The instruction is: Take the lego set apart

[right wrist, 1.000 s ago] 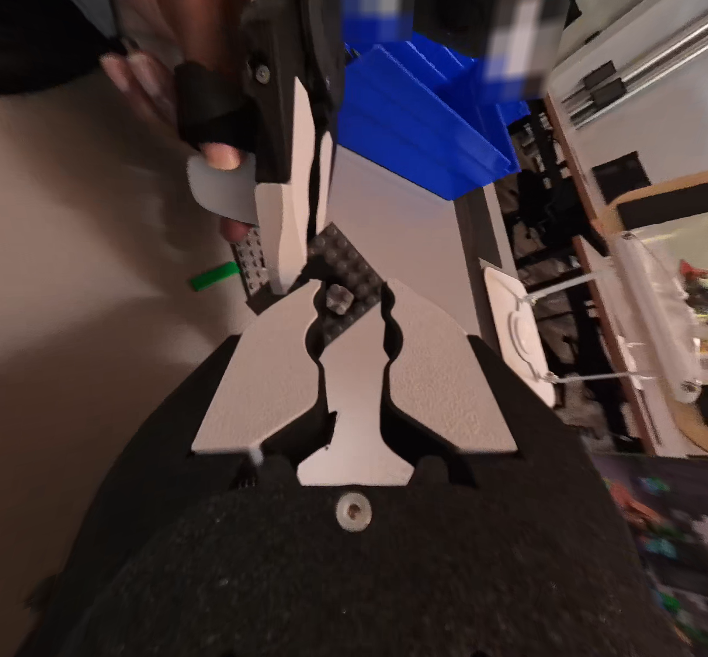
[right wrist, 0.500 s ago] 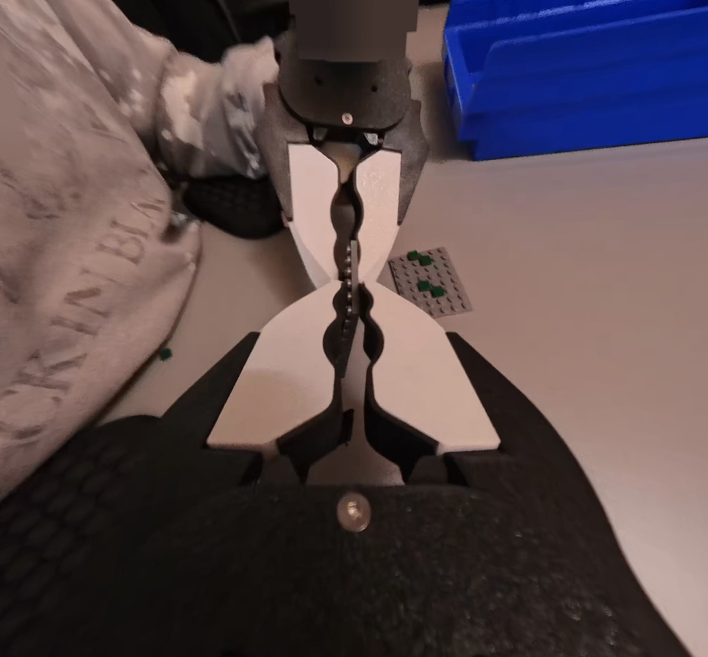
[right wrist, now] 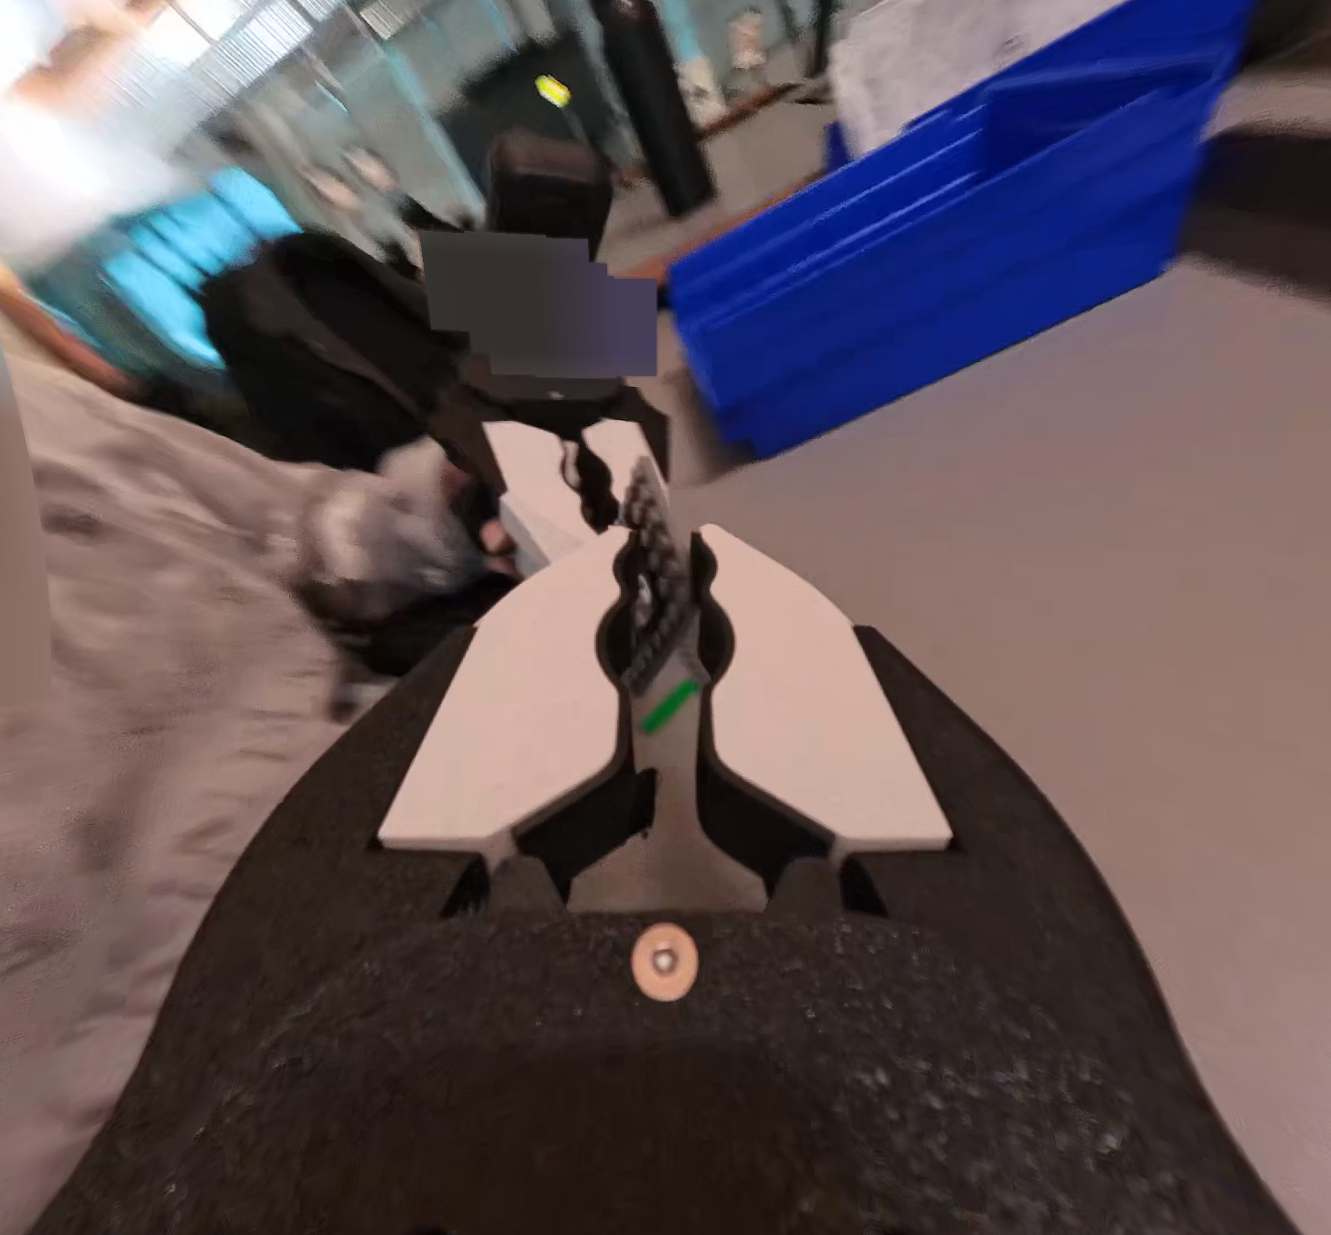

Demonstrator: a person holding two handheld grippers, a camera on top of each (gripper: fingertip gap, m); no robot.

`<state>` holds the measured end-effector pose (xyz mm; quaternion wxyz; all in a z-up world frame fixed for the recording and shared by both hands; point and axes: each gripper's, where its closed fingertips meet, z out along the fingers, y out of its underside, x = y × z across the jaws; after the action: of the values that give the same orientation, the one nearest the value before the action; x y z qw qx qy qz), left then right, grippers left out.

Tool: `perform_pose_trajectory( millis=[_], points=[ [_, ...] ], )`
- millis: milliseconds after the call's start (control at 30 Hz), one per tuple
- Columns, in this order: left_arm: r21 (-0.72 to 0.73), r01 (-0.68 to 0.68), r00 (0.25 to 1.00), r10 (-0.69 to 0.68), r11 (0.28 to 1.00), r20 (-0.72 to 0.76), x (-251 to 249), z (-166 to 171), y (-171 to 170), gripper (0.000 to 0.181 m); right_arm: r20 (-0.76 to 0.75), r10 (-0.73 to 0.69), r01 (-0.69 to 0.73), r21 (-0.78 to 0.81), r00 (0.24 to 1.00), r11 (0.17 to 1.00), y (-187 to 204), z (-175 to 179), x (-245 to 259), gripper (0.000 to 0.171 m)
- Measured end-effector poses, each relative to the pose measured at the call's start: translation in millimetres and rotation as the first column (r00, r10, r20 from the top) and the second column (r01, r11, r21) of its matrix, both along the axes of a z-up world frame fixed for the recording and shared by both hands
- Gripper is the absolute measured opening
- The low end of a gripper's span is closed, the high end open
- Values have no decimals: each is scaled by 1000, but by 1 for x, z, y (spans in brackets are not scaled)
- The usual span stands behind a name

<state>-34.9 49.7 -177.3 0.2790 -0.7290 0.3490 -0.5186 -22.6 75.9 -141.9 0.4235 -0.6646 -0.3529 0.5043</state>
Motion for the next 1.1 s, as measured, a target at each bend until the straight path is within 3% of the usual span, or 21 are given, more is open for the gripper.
perform_pose_trajectory(
  millis=[133, 267, 500, 700, 967, 1100],
  points=[
    [-67, -65, 994, 59, 996, -89, -4, -19, 8, 5, 315, -232, 59, 476, 920, 877, 1, 1, -6, 20],
    [-86, -75, 992, 66, 993, -103, -3, -22, 9, 5, 444, -298, -27, 593, 845, 805, -6, -20, -21, 21],
    [-29, -71, 988, 67, 997, -138, -2, -21, 6, 6, 537, -365, -105, 657, 760, 747, -1, -38, -19, 17],
    [106, -38, 962, 65, 994, -265, -4, -30, 4, 8, 583, -385, -176, 684, 716, 708, -2, -48, -19, 17],
    [246, 47, 905, 63, 968, -421, -5, -45, -1, 10, 665, -449, -312, 708, 597, 634, -7, -62, -21, 16],
    [300, 102, 886, 51, 948, -461, -5, -49, -5, 12, 665, -424, -313, 699, 615, 643, -10, -66, -21, 16]
  ],
)
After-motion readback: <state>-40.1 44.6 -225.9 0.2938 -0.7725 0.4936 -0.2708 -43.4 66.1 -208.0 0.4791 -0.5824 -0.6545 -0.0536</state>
